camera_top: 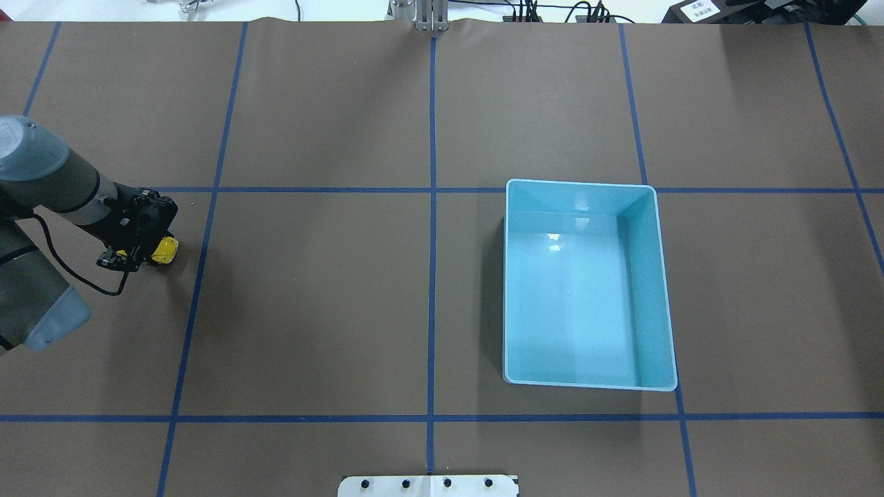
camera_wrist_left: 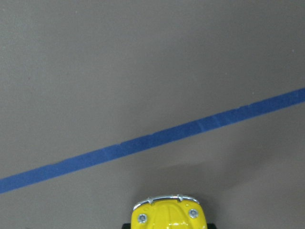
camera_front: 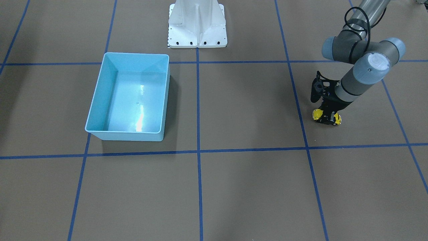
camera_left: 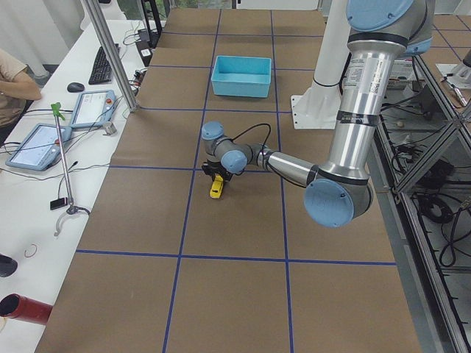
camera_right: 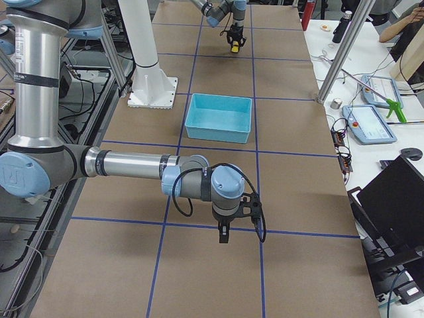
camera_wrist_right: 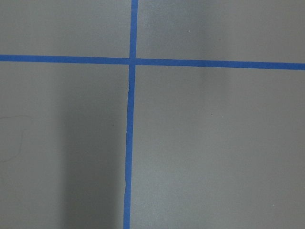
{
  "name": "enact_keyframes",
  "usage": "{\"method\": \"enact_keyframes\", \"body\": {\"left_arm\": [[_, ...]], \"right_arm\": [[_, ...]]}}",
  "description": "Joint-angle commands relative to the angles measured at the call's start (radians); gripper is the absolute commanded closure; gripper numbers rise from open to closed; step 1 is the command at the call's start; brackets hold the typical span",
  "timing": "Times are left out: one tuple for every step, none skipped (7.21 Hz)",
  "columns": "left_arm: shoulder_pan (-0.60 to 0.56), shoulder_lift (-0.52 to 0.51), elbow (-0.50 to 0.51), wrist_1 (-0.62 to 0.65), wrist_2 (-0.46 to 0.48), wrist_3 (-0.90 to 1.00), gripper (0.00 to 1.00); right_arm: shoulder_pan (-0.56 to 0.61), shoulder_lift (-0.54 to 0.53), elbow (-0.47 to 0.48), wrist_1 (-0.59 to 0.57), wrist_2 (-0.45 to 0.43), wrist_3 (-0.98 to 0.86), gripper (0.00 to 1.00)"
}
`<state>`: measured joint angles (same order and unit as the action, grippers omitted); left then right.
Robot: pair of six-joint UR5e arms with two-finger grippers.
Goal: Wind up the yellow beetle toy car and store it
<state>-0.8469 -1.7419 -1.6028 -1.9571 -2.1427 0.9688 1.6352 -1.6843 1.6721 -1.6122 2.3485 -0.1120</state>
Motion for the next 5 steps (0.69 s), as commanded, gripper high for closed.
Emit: {"method": "enact_keyframes", "body": {"left_arm": [[-0.003,0.005,0.001,-0.002,-0.005,0.001,1.0],[-0.004,0.019,0.003,-0.014,-0.011,0.001,1.0],[-0.009,0.025,0.004,-0.026,-0.017,0.001,1.0],[-0.011,0.028,0.007,-0.028,-0.019,0.001,1.0],[-0.015,0.03,0.011,-0.028,-0.019,0.022,1.0]], "right_arm": [[0.0,0.0,0.0,0.0,0.0,0.0,0.0],[0.0,0.0,0.0,0.0,0.0,0.0,0.0],[0.0,0.0,0.0,0.0,0.0,0.0,0.0],[0.0,0.0,0.0,0.0,0.0,0.0,0.0],[0.0,0.0,0.0,0.0,0.0,0.0,0.0]]}}
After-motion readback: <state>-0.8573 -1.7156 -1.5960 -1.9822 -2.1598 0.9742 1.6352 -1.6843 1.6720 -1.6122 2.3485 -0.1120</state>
